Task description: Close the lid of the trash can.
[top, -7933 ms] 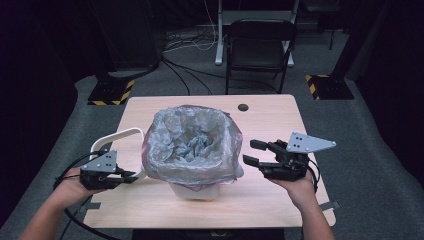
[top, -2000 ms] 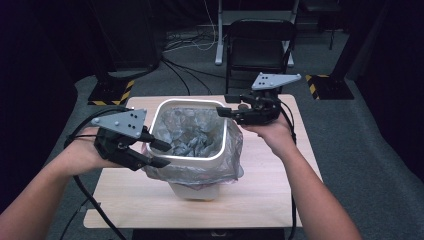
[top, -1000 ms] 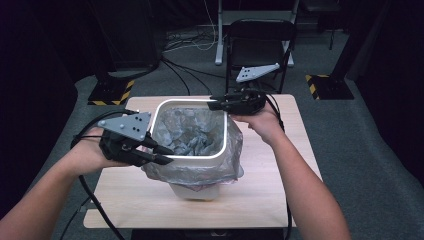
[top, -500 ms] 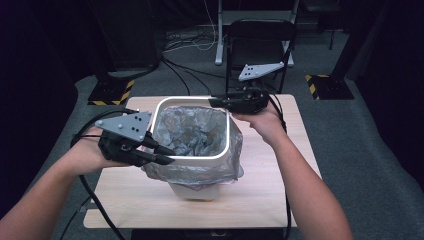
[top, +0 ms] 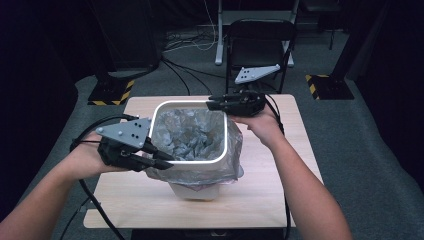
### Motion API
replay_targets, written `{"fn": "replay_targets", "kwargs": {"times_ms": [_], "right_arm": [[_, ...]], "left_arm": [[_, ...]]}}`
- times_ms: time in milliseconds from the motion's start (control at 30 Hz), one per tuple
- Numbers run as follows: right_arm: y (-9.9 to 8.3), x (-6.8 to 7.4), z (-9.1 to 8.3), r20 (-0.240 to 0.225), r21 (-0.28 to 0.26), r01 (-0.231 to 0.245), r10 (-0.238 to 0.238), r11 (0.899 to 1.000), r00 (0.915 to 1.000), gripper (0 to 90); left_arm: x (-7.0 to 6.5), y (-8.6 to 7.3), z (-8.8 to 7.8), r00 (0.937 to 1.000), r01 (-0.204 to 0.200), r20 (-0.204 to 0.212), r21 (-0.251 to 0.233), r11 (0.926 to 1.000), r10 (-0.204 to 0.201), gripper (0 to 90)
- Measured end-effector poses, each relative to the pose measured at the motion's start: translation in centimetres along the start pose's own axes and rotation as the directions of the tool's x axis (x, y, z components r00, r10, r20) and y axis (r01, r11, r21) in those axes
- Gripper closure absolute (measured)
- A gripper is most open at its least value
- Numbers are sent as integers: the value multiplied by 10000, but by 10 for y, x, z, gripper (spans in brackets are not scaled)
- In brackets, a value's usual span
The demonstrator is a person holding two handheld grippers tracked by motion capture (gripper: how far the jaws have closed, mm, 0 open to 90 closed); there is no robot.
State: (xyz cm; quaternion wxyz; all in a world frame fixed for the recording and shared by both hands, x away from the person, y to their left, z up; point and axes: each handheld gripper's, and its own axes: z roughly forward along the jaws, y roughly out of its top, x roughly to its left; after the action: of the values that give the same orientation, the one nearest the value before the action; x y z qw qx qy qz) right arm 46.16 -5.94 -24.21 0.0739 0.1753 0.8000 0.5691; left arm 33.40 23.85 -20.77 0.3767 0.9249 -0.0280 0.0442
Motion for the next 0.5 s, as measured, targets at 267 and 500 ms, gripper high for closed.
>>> {"fn": "replay_targets", "kwargs": {"times_ms": [267, 500], "right_arm": [[-3, -5, 3, -16, -3, -132, 132, 9999, 9999, 752], [-7, -8, 2, -66, -156, -263, 262, 9995, 9996, 753]], "left_arm": [[4, -1, 2, 9999, 92, 47, -86, 9999, -92, 807], [5, 4, 3, 9999, 64, 100, 122, 9999, -65, 809]]}}
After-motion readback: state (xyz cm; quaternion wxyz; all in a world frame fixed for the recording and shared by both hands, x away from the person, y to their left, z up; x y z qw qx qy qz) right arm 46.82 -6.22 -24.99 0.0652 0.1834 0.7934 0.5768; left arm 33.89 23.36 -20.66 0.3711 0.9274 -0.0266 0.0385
